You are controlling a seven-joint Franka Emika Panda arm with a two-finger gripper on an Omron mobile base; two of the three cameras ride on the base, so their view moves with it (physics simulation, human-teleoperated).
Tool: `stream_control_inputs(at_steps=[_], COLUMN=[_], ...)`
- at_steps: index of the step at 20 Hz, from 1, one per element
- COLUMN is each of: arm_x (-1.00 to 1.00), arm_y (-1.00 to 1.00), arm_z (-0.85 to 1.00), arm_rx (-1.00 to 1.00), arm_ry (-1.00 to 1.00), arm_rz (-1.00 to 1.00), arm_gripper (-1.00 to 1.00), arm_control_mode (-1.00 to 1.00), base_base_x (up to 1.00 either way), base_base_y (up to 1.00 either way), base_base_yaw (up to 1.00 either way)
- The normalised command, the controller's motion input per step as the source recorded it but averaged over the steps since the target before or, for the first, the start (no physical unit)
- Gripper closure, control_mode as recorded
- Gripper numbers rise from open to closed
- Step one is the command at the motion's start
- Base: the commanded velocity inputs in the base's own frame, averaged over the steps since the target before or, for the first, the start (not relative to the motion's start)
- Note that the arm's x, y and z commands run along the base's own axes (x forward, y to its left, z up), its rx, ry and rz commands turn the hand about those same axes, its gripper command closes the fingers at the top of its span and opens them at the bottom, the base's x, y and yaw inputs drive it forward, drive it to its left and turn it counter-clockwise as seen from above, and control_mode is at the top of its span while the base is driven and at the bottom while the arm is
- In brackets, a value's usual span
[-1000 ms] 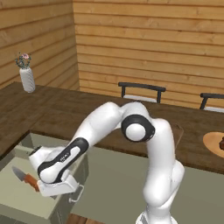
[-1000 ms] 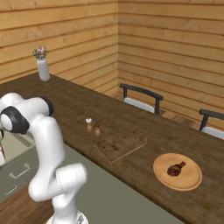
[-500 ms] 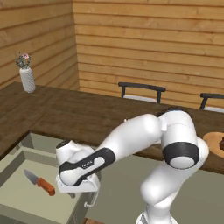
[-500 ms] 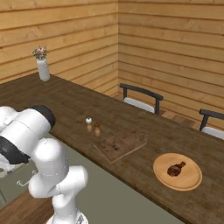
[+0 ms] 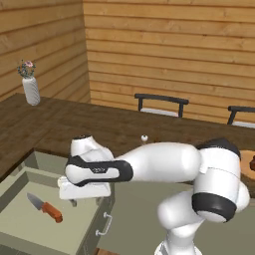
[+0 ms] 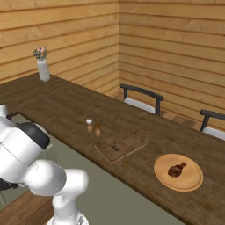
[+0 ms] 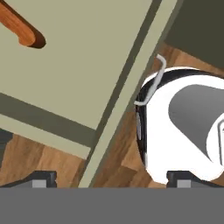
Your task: Pick up the knife from the drawer and place it on the cutting board. Then place the meat from the plate to the cutting board.
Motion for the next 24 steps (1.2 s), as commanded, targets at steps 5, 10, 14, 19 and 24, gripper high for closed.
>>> stream_control_inputs(at_steps=[5,10,14,19,24], arm_x=[0.68,0.24,0.39,0.66,0.44], arm_y=[0.84,0.63,0.19,0.19,0.25], arm_z=[-0.16,-0.55,-0.64,-0.30,-0.44], arm_rx=[-0.02,-0.06,-0.01,-0.01,-0.01], arm_ry=[0.02,-0.02,-0.04,-0.03,-0.01], arm_rz=[0.51,0.17,0.00,0.00,0.00], arm_gripper=[-1.00,-1.00,-1.00,-1.00,-1.00], arm_control_mode=[-1.00,-1.00,-1.00,-1.00,-1.00], base_base_x=[0.00,0.00,0.00,0.00,0.00], base_base_y=[0.00,0.00,0.00,0.00,0.00], base_base_yaw=[0.00,0.00,0.00,0.00,0.00])
